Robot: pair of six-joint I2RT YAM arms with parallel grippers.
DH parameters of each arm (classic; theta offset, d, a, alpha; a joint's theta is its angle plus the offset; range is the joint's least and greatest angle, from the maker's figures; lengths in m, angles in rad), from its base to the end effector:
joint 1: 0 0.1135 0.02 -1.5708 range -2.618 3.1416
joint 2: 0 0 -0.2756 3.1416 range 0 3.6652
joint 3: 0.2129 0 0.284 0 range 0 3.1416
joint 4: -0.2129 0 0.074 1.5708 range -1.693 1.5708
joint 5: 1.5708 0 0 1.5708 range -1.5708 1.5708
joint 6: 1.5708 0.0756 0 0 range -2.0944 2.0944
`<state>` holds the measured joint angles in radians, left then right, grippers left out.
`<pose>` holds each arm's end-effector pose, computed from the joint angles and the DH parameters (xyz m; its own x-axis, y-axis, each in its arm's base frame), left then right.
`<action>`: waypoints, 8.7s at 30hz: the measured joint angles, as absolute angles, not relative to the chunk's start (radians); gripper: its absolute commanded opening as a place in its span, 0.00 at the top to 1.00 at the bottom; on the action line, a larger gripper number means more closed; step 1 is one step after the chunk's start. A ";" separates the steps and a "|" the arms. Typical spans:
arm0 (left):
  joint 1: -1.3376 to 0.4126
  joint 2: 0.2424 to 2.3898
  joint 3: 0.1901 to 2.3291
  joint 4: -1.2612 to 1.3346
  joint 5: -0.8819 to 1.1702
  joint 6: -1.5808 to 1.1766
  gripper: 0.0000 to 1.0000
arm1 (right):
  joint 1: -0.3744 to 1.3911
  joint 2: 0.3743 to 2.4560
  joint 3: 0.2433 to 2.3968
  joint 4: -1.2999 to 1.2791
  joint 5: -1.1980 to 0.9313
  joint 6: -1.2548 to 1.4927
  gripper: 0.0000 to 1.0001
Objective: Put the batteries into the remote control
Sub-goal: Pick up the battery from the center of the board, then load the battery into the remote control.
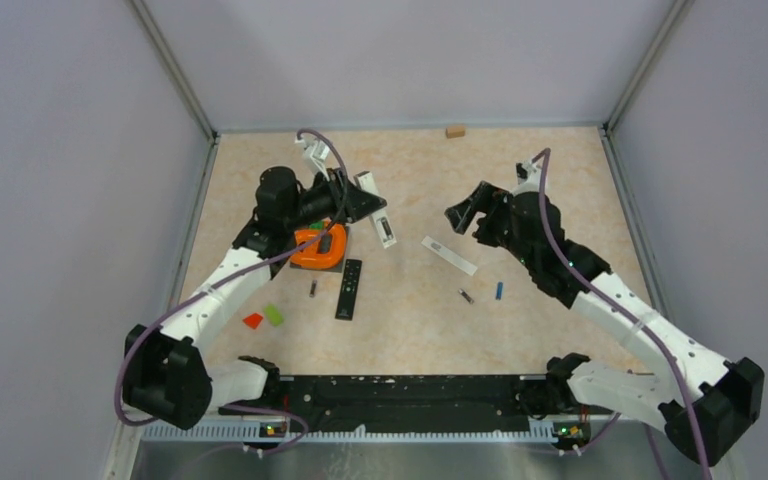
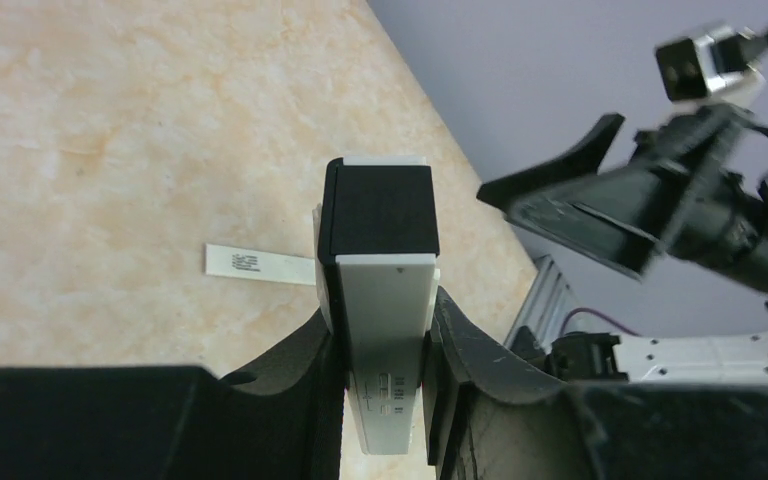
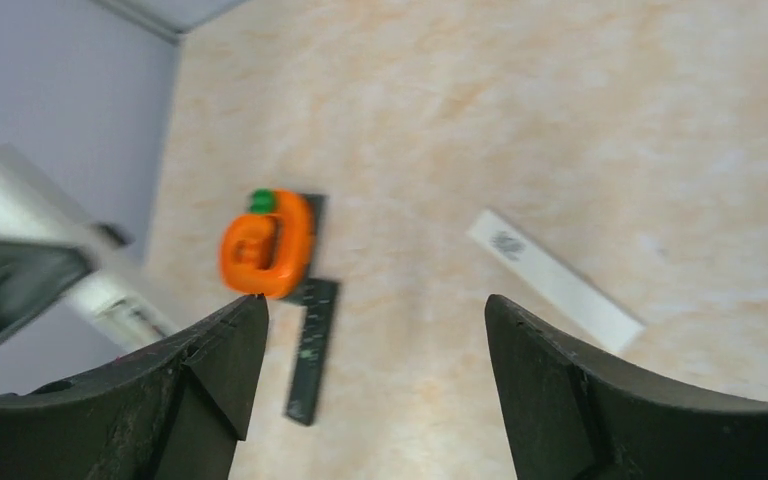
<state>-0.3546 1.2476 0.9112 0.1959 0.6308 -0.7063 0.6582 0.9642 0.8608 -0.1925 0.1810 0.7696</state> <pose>0.3109 -0.1627 0.3209 -0.6373 -0.3229 -0.6997 0.5447 0.4534 -0.7055 0.2355 0.1649 0.3277 -0.4896 0.4867 -0.7235 -0.1738 0.7586 0.6279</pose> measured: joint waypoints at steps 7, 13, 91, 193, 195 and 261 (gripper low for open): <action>-0.340 1.160 0.887 0.179 0.630 -0.549 1.00 | 0.474 1.105 0.896 -0.453 0.215 0.700 0.30; -0.335 1.128 0.854 0.188 0.629 -0.525 1.00 | 0.401 1.154 0.851 -0.542 0.213 0.684 0.52; -0.328 1.095 0.802 0.334 0.635 -0.609 1.00 | 0.679 1.597 0.904 -0.509 0.190 0.349 0.94; -0.299 1.289 0.774 0.742 0.735 -1.206 1.00 | 0.915 1.191 0.941 0.107 0.121 1.135 0.09; -0.299 1.289 0.774 0.748 0.735 -1.206 1.00 | 0.913 1.199 0.935 0.130 0.119 1.158 0.09; -0.269 1.272 0.765 0.620 0.755 -1.174 1.00 | 0.731 1.180 0.853 0.199 -0.170 0.778 0.20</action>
<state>-0.2687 1.2716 0.7654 0.6201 0.7547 -1.1740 0.7311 1.1805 0.8528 0.1986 -0.1703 0.7780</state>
